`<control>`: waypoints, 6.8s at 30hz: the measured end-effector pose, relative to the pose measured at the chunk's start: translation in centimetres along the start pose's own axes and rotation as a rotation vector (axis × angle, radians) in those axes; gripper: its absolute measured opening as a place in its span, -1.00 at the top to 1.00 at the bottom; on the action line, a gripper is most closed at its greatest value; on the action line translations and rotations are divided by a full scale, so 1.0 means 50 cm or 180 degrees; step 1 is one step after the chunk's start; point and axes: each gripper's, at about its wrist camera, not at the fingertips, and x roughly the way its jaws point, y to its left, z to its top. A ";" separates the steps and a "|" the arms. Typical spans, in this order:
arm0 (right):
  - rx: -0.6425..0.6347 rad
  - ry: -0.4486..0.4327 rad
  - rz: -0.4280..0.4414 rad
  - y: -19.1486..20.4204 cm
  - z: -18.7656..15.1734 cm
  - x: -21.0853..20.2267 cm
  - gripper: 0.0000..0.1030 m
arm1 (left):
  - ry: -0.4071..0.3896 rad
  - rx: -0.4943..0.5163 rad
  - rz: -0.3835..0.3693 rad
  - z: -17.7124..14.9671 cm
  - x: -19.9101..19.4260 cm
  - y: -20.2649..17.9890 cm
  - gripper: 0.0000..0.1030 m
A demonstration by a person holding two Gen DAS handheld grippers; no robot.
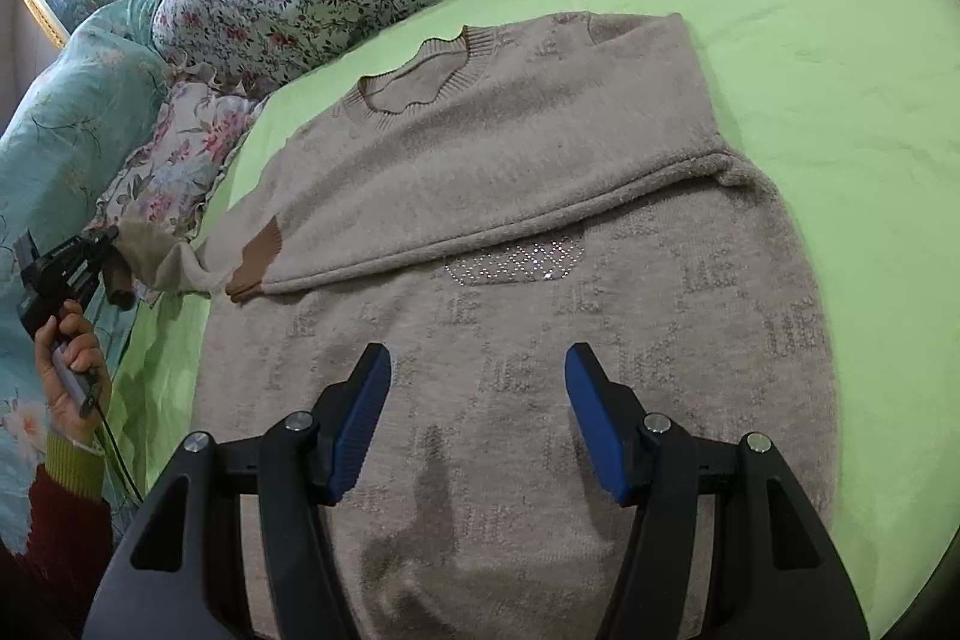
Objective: Fold small clothes
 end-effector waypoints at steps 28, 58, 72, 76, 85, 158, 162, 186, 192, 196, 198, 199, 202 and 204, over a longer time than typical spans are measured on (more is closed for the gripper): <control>0.0263 -0.0203 -0.0001 -0.058 0.026 -0.044 -0.20 | 0.1644 0.1251 -0.0806 -0.436 0.218 -0.401 -0.08; -0.1807 0.0048 -0.0052 0.267 0.083 0.230 0.84 | 0.1075 0.0795 0.0754 -0.256 0.198 -0.073 -0.12; 0.0520 -0.0519 0.0396 -0.094 0.265 0.063 0.89 | 0.1004 0.0875 0.0820 -0.259 0.208 -0.082 -0.14; 0.0480 -0.0458 0.0315 -0.104 0.268 0.091 0.89 | 0.0987 0.0811 0.0772 -0.259 0.207 -0.073 -0.14; 0.0955 -0.0493 -0.0366 -0.213 0.227 0.077 0.83 | 0.0937 0.0739 0.0715 -0.261 0.204 -0.064 -0.15; 0.0149 0.0382 0.0950 -0.116 -0.340 -0.142 0.26 | 0.2017 0.0664 -0.1162 -0.634 -0.256 -0.042 0.23; 0.0107 0.0333 0.0888 -0.126 -0.339 -0.164 0.70 | 0.2024 0.0737 -0.1077 -0.626 -0.252 -0.037 0.77; 0.0018 0.0429 0.1156 -0.200 -0.328 -0.178 0.41 | 0.2093 0.0814 -0.1159 -0.637 -0.262 0.005 -0.09; -0.0097 0.0441 0.1296 -0.177 -0.328 -0.177 0.77 | 0.2058 0.0906 -0.1282 -0.638 -0.274 -0.007 0.88; -0.0081 0.0285 0.1478 -0.175 -0.317 -0.206 0.80 | 0.1752 0.0860 -0.1461 -0.599 -0.322 -0.011 0.89; -0.0057 0.0241 0.1466 -0.188 -0.315 -0.218 0.81 | 0.1628 0.0801 -0.1470 -0.582 -0.341 0.001 0.89; -0.0052 0.0249 0.1424 -0.192 -0.318 -0.219 0.82 | 0.1613 0.0763 -0.1457 -0.576 -0.346 0.009 0.89; 0.0066 0.0282 0.1394 -0.214 -0.327 -0.221 0.83 | 0.1578 0.0681 -0.1461 -0.563 -0.356 0.012 0.90; 0.0129 0.0206 0.1495 -0.213 -0.318 -0.231 0.83 | 0.1529 0.0656 -0.1500 -0.549 -0.359 0.002 0.89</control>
